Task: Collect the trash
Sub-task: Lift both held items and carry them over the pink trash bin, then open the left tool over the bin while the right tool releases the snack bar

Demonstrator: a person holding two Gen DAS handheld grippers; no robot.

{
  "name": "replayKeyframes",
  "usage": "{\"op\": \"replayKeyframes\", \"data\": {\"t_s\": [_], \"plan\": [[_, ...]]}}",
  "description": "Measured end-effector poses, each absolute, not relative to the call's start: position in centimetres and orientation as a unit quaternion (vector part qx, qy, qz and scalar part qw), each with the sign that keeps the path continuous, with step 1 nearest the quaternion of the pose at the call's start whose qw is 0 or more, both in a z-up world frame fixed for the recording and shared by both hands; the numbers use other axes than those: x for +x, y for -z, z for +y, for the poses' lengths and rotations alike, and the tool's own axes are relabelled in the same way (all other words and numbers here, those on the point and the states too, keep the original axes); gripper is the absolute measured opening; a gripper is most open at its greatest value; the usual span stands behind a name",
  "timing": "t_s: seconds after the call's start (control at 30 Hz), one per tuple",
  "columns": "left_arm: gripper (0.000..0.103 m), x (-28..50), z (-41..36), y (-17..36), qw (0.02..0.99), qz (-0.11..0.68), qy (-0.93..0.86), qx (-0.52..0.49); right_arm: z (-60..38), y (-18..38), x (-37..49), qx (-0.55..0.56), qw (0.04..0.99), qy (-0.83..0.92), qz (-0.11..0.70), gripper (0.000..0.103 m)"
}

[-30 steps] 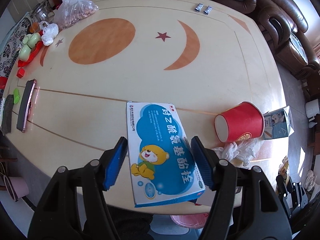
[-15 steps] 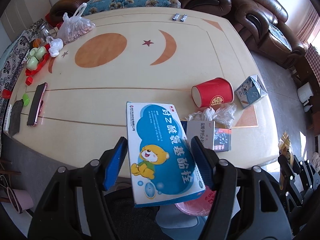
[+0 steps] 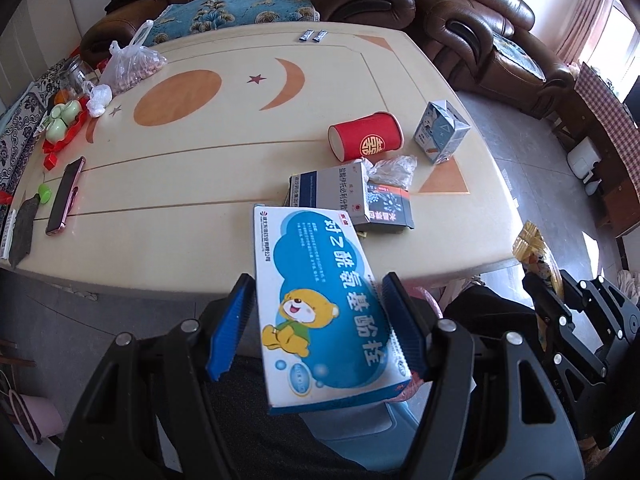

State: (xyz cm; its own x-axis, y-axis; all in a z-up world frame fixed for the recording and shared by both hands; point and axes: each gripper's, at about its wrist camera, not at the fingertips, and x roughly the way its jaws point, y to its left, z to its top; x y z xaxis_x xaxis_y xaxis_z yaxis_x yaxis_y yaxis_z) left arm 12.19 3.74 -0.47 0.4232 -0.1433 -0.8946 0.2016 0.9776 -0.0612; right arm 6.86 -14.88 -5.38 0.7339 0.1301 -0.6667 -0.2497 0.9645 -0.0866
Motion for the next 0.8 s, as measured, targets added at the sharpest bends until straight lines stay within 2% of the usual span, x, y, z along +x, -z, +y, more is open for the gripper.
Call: {"op": "replayKeyframes", "data": {"t_s": [0.43,0.73,0.77,0.8], "plan": [[0.065,5.4,0.1,6.5,0.823,0.541,0.168,0.046,-14.9,8.8,3.5,-0.069,0.912,-0.104,0.39,0.017],[0.065,3.8,-1.7,12.6,0.793,0.574,0.198,0.052,-15.9,13.7,2.8,-0.045,0.892,-0.091,0.44,0.017],[0.063,3.8,-1.9,13.3,0.791,0.576,0.199,0.053,-16.1,14.4,3.0,-0.042,0.889,-0.089,0.448,0.017],[0.044,3.9,-2.0,13.9,0.788,0.581,0.198,0.053,-16.2,15.2,3.1,-0.038,0.885,-0.088,0.455,0.017]]}}
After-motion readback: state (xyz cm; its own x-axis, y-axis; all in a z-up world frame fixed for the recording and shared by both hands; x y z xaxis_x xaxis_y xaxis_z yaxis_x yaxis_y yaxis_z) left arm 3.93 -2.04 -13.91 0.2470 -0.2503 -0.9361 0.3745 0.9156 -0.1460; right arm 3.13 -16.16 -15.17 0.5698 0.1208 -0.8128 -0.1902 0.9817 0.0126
